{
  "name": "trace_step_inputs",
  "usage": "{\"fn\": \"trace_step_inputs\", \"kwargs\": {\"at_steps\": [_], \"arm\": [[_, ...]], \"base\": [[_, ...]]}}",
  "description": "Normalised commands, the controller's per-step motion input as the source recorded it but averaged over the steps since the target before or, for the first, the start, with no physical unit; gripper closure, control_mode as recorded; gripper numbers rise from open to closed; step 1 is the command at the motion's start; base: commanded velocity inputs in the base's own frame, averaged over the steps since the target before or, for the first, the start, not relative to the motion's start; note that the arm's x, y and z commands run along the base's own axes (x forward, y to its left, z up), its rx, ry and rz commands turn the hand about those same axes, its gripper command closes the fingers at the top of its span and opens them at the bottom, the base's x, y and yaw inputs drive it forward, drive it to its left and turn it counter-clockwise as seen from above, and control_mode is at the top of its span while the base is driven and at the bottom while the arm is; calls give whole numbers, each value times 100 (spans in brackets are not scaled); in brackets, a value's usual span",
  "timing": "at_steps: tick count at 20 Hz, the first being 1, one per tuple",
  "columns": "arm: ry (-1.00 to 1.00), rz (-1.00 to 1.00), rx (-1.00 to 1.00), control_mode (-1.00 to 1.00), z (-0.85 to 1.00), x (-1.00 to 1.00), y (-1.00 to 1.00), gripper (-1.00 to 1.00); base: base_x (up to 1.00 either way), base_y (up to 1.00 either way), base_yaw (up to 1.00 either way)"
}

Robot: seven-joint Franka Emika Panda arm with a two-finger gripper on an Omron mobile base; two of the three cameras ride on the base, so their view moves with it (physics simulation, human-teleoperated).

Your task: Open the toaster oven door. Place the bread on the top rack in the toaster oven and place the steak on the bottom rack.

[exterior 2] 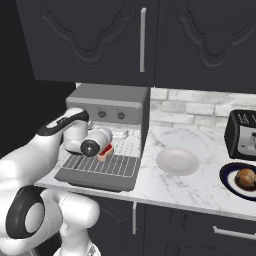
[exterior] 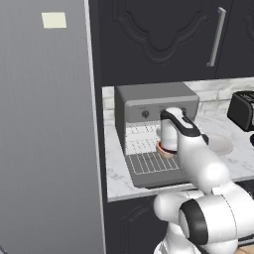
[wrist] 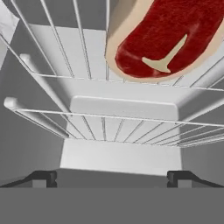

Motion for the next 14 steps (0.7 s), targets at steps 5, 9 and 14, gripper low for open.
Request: {"fn": "trace_step_inputs", "kwargs": {"at_steps": [5, 9, 14], "arm": [[13, 0, 0, -100, -14, 19, 0, -100], [6, 1, 0, -100, 0, 14, 0, -100], [3, 0, 2, -100, 0, 10, 0, -100]], "base": [[0, 0, 0], [0, 0, 0], [0, 0, 0]]}}
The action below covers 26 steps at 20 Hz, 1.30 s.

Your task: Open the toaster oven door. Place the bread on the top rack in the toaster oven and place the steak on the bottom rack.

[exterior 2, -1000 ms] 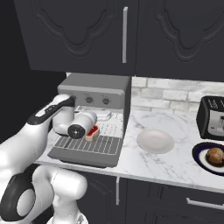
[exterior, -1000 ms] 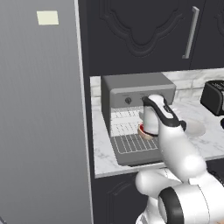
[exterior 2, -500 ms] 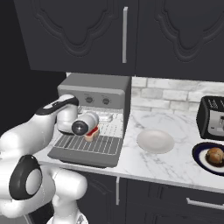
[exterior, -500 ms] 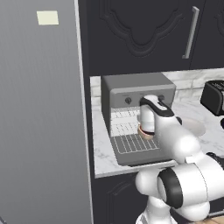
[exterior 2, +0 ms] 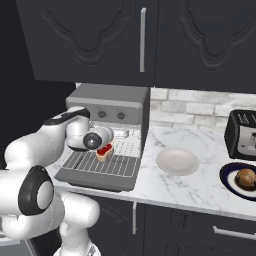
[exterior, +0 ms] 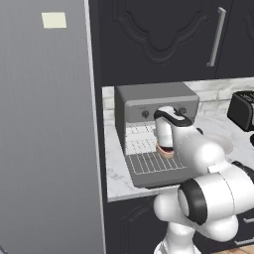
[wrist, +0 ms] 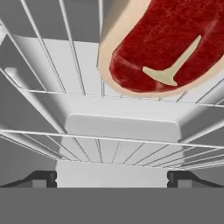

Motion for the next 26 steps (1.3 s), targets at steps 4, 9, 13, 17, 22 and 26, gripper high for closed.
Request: {"fn": "trace_step_inputs", "kwargs": {"at_steps": [4, 9, 13, 17, 22, 26], "arm": [[1, 0, 3, -100, 0, 14, 0, -100], [0, 0, 4, -100, 0, 23, 0, -100], [3, 0, 5, -100, 0, 29, 0, -100], [6, 0, 4, -100, 0, 30, 0, -100], [9, 0, 3, -100, -12, 25, 0, -100], [12, 0, 2, -100, -18, 26, 0, -100]], "base": [[0, 0, 0], [0, 0, 0], [0, 0, 0], [0, 0, 0], [0, 0, 0], [0, 0, 0]]}}
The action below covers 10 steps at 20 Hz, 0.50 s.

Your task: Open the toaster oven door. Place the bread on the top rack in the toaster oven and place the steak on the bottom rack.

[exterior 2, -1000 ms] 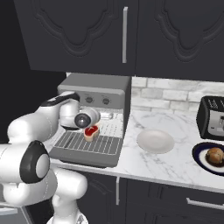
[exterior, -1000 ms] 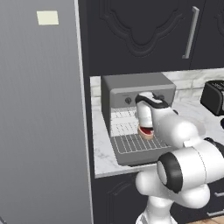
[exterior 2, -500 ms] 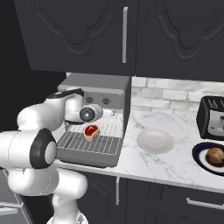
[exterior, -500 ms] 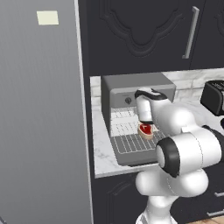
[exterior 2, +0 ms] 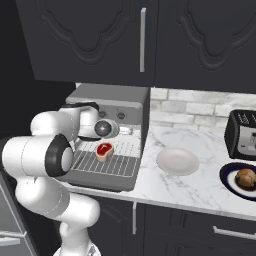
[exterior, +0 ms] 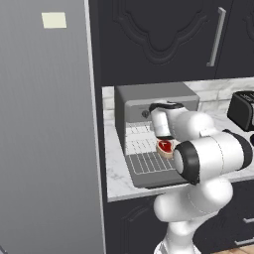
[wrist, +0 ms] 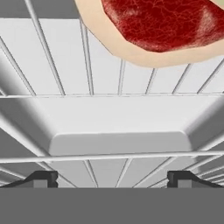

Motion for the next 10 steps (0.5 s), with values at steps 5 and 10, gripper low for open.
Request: {"fn": "trace_step_inputs", "kwargs": {"at_steps": [5, 10], "arm": [[10, 0, 2, -100, -2, 27, 0, -100], [10, 0, 3, -100, -1, 17, 0, -100]], "base": [[0, 0, 0], [0, 0, 0]]}}
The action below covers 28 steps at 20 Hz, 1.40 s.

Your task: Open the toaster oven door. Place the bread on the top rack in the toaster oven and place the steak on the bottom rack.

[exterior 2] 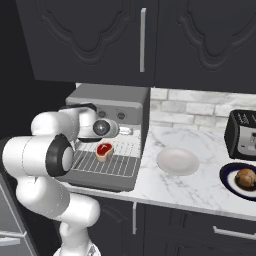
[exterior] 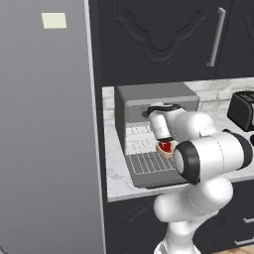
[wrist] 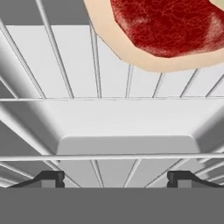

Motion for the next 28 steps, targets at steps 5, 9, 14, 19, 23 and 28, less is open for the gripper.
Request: {"fn": "trace_step_inputs", "kwargs": {"at_steps": [5, 9, 14, 19, 23, 28], "arm": [[26, 0, 0, -100, 0, 0, -1, -100], [40, 0, 0, -100, 0, -25, -10, -100], [49, 0, 0, -100, 0, -53, -20, -100], [58, 0, 0, -100, 0, -54, -22, -100], [59, 0, 1, -100, -1, -78, -19, -100], [54, 0, 5, -100, -23, -98, -20, -100]], "base": [[0, 0, 0], [0, 0, 0], [0, 0, 0], [0, 0, 0], [0, 0, 0], [0, 0, 0]]}}
